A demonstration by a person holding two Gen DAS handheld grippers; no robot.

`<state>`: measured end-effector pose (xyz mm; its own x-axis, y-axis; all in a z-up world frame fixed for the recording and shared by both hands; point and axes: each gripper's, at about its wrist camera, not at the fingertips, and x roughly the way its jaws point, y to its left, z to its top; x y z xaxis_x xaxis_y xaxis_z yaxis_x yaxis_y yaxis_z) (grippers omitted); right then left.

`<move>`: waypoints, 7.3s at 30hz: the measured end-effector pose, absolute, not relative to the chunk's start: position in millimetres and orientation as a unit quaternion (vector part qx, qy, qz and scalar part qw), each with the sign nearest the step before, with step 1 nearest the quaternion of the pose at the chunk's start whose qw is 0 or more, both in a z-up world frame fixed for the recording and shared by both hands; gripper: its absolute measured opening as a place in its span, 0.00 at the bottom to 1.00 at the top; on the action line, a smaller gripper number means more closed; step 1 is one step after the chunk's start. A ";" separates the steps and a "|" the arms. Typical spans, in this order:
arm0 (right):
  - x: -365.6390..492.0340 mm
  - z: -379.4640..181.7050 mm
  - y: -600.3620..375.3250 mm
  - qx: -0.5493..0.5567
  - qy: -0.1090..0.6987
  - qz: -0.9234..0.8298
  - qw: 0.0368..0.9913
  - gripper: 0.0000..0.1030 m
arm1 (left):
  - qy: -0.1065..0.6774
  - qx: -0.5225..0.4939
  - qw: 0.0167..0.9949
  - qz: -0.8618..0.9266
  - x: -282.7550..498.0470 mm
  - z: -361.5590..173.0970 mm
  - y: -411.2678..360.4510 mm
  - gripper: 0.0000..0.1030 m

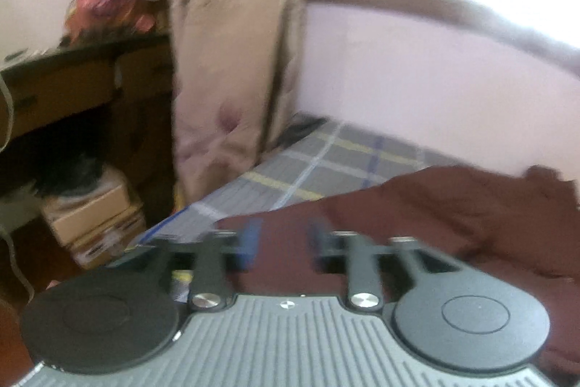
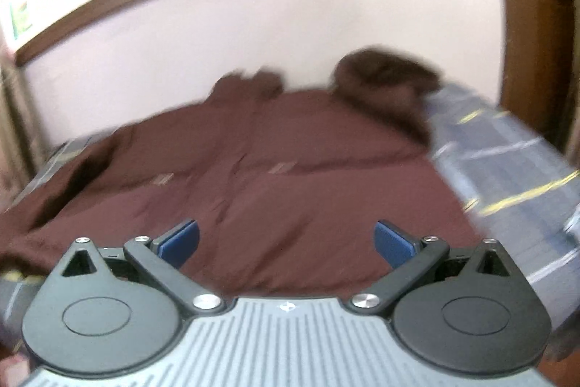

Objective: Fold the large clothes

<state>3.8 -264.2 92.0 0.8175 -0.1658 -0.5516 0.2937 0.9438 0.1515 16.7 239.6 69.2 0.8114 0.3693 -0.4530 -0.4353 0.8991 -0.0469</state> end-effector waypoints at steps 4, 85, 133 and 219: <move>20.7 98.6 -306.2 0.091 0.246 -0.164 0.951 1.00 | 0.193 -0.073 0.965 0.163 20.9 81.5 201.6 0.75; -36.6 -52.9 -731.2 0.587 0.044 -0.295 0.752 0.09 | 0.246 0.076 0.966 -0.011 74.2 56.9 -35.2 0.99; -3.6 -64.3 -604.9 0.780 -0.025 -0.176 0.600 1.00 | 0.280 -0.003 0.959 -0.037 79.4 45.0 8.2 1.00; 177.3 8.1 -175.3 0.234 0.299 0.178 0.908 0.85 | 0.219 -0.377 0.882 0.179 73.4 -18.8 309.4 0.14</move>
